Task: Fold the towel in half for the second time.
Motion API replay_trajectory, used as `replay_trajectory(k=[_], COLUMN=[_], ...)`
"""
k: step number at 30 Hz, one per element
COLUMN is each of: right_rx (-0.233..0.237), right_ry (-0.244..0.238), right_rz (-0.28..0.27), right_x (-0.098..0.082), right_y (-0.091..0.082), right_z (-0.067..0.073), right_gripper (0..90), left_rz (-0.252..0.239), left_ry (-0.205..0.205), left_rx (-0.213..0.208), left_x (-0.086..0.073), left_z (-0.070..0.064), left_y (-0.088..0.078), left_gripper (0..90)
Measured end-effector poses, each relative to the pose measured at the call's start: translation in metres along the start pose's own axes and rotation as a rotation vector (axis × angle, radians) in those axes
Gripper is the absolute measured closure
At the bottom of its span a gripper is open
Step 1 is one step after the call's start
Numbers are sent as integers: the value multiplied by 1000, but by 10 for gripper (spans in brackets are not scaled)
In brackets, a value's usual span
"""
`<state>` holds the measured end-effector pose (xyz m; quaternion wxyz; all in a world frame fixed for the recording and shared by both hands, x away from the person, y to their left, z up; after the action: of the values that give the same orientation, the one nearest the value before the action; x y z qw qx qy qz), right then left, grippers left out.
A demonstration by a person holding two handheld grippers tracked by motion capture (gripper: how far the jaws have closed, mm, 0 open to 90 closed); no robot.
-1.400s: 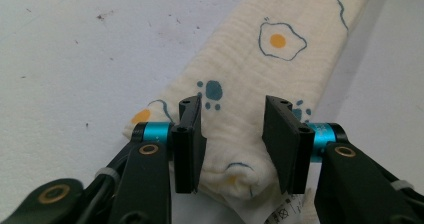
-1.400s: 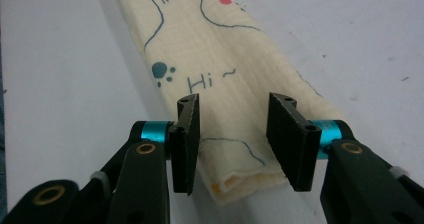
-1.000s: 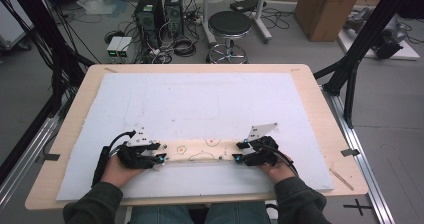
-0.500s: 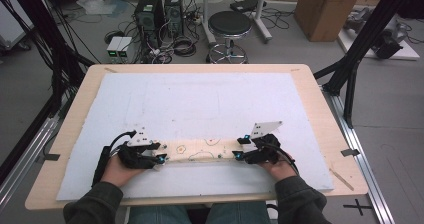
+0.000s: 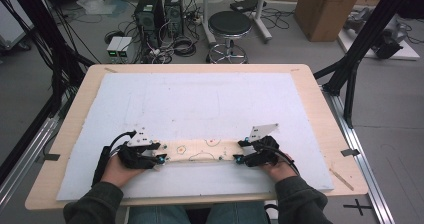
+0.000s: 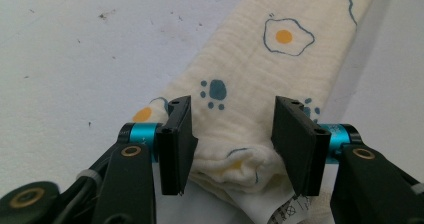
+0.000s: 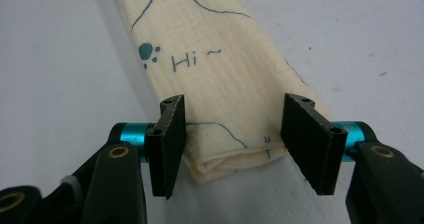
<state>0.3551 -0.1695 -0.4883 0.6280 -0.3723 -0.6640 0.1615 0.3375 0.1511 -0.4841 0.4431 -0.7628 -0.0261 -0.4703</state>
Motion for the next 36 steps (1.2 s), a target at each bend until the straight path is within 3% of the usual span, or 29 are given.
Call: replay_trajectory(k=[7, 11, 14, 19, 24, 28, 32, 36], right_rx=[-13, 0, 7, -8, -49, -75, -58, -34], right_ry=[-12, 8, 34, 51, 99, 156, 229, 272], right_rz=[-2, -12, -53, -112, -112, -106, -85, -68], right_x=[0, 2, 6, 16, 19, 18, 11, 5], right_y=[1, -3, -7, -15, -16, -13, -8, -4], right_z=[1, 3, 3, -1, -12, -27, -34, -38], right_gripper=[419, 386, 376, 372, 404, 430, 455, 482], left_rz=[-2, -42, -79, -123, -143, -141, -107, -59], left_ry=[1, -22, -32, -55, -102, -144, -165, -176], left_rx=[3, -20, -20, -8, 29, 43, 36, 30], left_x=[1, 6, 12, 18, 23, 25, 23, 18], left_z=[-1, -2, 0, 7, 20, 30, 33, 34], left_y=[-2, -10, -18, -25, -24, -17, -10, -4], left_gripper=[505, 463, 448, 448, 459, 475, 486, 493])
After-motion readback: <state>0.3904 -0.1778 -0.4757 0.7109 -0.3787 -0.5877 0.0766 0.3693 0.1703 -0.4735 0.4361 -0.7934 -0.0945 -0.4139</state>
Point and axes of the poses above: each handheld gripper's, and its own axes: y roughly forward along the jaws, x roughly out of its top, z roughly to its left, the point moved 7 cm from there along y, roughly forward along the jaws, and after that the axes turned 14 degrees about -y, right-handed, at the moved point
